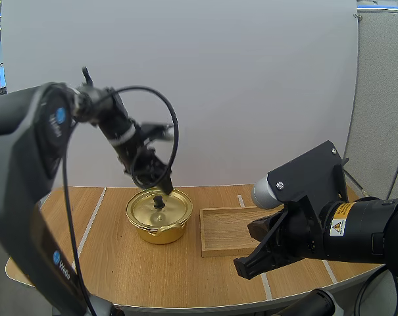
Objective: Open the pot, put the pineapple inside, and close it
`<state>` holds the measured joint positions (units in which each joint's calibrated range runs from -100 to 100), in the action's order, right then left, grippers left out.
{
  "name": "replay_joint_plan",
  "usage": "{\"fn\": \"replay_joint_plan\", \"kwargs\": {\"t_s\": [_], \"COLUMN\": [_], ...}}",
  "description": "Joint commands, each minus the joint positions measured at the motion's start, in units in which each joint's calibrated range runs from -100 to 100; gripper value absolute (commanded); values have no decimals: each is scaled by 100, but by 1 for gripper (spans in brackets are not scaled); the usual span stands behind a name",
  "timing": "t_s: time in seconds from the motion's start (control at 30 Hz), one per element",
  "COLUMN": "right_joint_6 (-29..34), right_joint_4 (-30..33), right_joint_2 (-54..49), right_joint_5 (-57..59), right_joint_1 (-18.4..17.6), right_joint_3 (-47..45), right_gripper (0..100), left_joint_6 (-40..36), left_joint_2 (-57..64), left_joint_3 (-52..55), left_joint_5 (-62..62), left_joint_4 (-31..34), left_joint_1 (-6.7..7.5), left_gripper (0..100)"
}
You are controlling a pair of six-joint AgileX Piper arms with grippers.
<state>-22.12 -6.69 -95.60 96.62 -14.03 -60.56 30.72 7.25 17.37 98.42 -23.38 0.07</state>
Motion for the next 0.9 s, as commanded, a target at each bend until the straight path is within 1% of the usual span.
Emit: {"fn": "replay_joint_plan", "kwargs": {"t_s": [0.0,0.27,0.4,0.5,0.67,0.87], "right_joint_6": [-50,-50,-50,-50,-50,-50], "right_joint_4": [98,207,241,241,241,240], "right_joint_2": [-46,-46,-46,-46,-46,-46], "right_joint_5": [-15,-15,-15,-15,-15,-34], "right_joint_1": [18,18,18,18,18,18], "right_joint_3": [0,0,0,0,0,0], "right_gripper": [0,0,0,0,0,0], "left_joint_6": [-47,-47,-47,-71,-373,-505], "left_joint_2": [688,2530,3393,3981,4678,5340], "left_joint_3": [-200,-420,-420,-420,-420,-59], "left_joint_5": [158,158,158,158,158,158], "left_joint_4": [14,71,328,407,420,438], "left_joint_1": [-2,-2,-2,-2,-2,-2], "left_gripper": [100,100,100,100,100,100]}}
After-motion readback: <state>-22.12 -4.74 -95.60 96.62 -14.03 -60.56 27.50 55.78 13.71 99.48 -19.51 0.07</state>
